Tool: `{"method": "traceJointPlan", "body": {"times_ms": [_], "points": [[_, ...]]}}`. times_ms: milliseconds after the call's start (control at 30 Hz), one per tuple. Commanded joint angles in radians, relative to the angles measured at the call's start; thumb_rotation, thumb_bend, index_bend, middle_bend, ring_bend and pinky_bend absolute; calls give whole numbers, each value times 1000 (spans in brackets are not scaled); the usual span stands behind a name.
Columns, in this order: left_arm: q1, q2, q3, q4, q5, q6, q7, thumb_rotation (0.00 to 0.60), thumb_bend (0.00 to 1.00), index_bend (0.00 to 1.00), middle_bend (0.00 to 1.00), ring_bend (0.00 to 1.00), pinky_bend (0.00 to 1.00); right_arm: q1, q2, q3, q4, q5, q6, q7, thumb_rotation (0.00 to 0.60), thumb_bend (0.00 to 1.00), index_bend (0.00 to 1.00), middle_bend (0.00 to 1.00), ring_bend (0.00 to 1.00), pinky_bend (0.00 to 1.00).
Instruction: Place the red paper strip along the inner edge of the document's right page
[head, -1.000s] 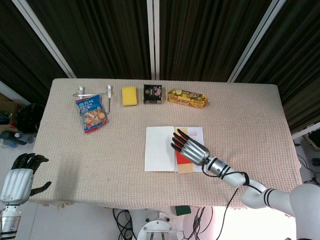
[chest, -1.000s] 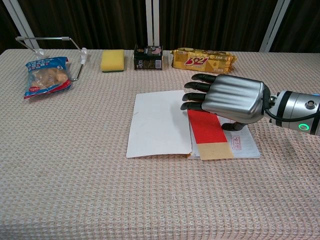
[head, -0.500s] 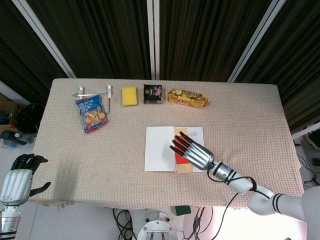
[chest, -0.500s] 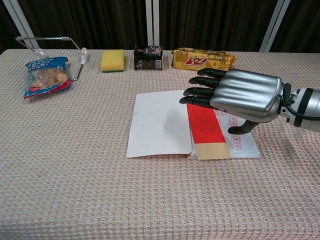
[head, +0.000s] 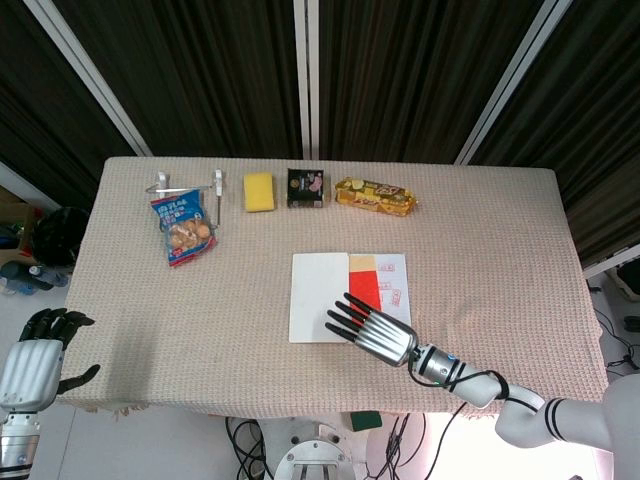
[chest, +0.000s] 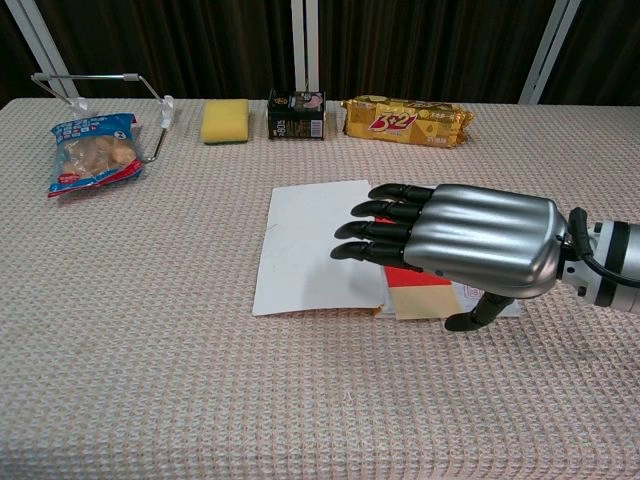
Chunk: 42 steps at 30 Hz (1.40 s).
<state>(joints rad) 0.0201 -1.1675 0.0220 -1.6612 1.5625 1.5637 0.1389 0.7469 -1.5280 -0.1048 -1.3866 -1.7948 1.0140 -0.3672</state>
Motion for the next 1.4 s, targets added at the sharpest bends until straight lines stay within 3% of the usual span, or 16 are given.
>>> {"method": "traceJointPlan", "body": {"times_ms": [33,667,1033,1400], "points": [[1,-2,1,2,1,0,-2,600,0,322,266,169,159,8,-18,4,6,-3,-11,12,600,86,15,8,0,0],[9,-7,3,25,-12,-2,-23,600,0,322,267,169,159,59,-70,44,48,12,-68,17,600,86,13,4,0,0],[7,-12,1,35,-6,-3,-32,600,0,322,266,169,159,7,61,29,-35,-4,38,-4,600,88,14,8,0,0],[9,-11,3,26,-7,-3,-22,600,0,322,266,169,160,10,28,50,72,39,1,22,600,87,14,8,0,0]]}}
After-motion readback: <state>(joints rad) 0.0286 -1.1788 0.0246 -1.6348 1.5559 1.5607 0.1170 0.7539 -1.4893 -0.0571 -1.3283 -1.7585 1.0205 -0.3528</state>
